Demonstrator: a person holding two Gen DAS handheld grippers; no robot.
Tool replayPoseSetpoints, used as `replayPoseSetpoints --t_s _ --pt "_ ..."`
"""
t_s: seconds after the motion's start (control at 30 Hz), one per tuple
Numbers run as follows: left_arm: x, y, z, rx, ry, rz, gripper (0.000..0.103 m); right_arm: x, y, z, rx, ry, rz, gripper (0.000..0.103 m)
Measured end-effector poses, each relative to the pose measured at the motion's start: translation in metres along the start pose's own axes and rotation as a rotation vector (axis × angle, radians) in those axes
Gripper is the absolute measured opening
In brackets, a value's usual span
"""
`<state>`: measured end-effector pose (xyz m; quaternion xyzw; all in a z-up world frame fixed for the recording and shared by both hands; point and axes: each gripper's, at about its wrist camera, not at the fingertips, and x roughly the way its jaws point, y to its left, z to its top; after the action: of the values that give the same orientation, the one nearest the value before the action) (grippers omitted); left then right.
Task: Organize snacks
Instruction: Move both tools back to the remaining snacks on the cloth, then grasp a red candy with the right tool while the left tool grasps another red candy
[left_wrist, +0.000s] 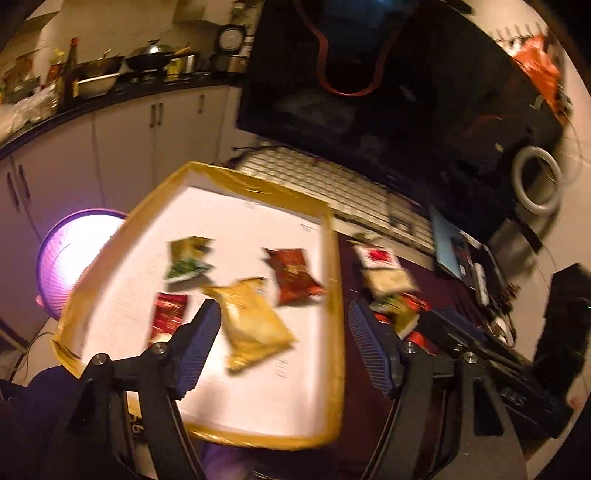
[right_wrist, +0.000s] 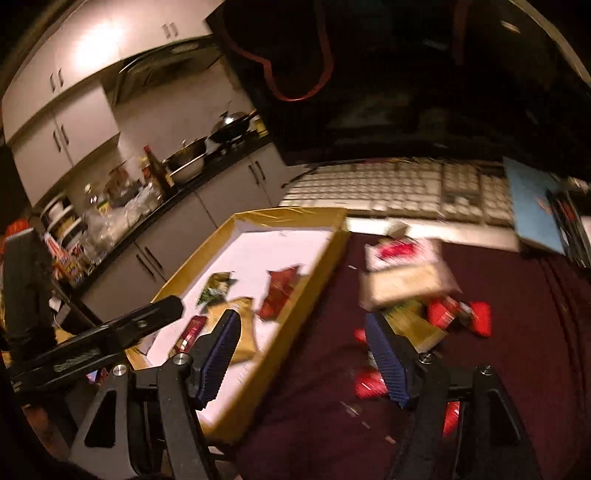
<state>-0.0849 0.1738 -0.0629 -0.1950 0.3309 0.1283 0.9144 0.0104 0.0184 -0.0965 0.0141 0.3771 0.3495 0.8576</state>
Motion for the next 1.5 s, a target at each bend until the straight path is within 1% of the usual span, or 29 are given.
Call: replayPoseSetpoints --t_s 0.13,0.23,0.3,0.47,0.63,0.8,0.83,0.9,1.0,1.1,1.13,1.17,1.23,1.33,1.4,1.43,1.5 --pt "-0.001 -0.030 -0.007 0.076 0.015 -0.033 0.071 -0.015 -0.039 -0.012 0.095 0.013 -0.012 0.072" --pt "0.000 -0.045 -0.012 0.097 0.031 -0.063 0.071 -0.020 -0.062 -0.019 0.153 0.028 -0.026 0.073" --pt "0.002 -0.048 -0.015 0.095 0.051 -0.086 0.071 -0.022 -0.070 -0.022 0.161 0.031 -0.039 0.073" --pt "0.007 -0.053 -0.024 0.097 0.074 -0.109 0.071 -0.031 -0.086 -0.032 0.175 0.037 -0.058 0.073" --pt "0.014 -0.064 -0.028 0.121 0.101 -0.125 0.071 -0.036 -0.091 -0.038 0.165 0.041 -0.064 0.068" --pt "0.019 -0.067 -0.027 0.122 0.120 -0.127 0.071 -0.025 -0.088 -0.037 0.117 0.078 -0.066 0.058" --pt "0.020 -0.067 -0.026 0.122 0.124 -0.126 0.071 -0.019 -0.088 -0.035 0.119 0.088 -0.071 0.052" --pt "0.021 -0.067 -0.026 0.124 0.129 -0.128 0.071 -0.011 -0.088 -0.032 0.117 0.097 -0.055 0.051" --pt "0.022 -0.069 -0.026 0.138 0.129 -0.113 0.071 0.006 -0.086 -0.030 0.090 0.127 -0.075 0.050" --pt "0.023 -0.069 -0.026 0.144 0.135 -0.110 0.071 0.017 -0.077 -0.038 0.024 0.166 -0.102 0.047" --pt "0.024 -0.068 -0.026 0.140 0.137 -0.113 0.071 0.018 -0.075 -0.041 0.010 0.173 -0.109 0.033" --pt "0.025 -0.068 -0.026 0.138 0.137 -0.115 0.071 0.019 -0.072 -0.043 -0.008 0.183 -0.130 0.023" --pt "0.027 -0.071 -0.027 0.144 0.138 -0.111 0.071 0.020 -0.068 -0.046 -0.032 0.193 -0.146 0.022" --pt "0.032 -0.077 -0.029 0.169 0.145 -0.122 0.071 0.016 -0.067 -0.047 -0.048 0.180 -0.168 0.021" --pt "0.039 -0.082 -0.029 0.175 0.169 -0.144 0.070 0.008 -0.074 -0.045 -0.022 0.149 -0.154 0.021" --pt "0.044 -0.085 -0.029 0.175 0.188 -0.161 0.068 0.002 -0.082 -0.042 0.012 0.119 -0.146 0.021" --pt "0.056 -0.094 -0.030 0.192 0.228 -0.191 0.061 -0.003 -0.096 -0.036 0.078 0.087 -0.141 0.021"
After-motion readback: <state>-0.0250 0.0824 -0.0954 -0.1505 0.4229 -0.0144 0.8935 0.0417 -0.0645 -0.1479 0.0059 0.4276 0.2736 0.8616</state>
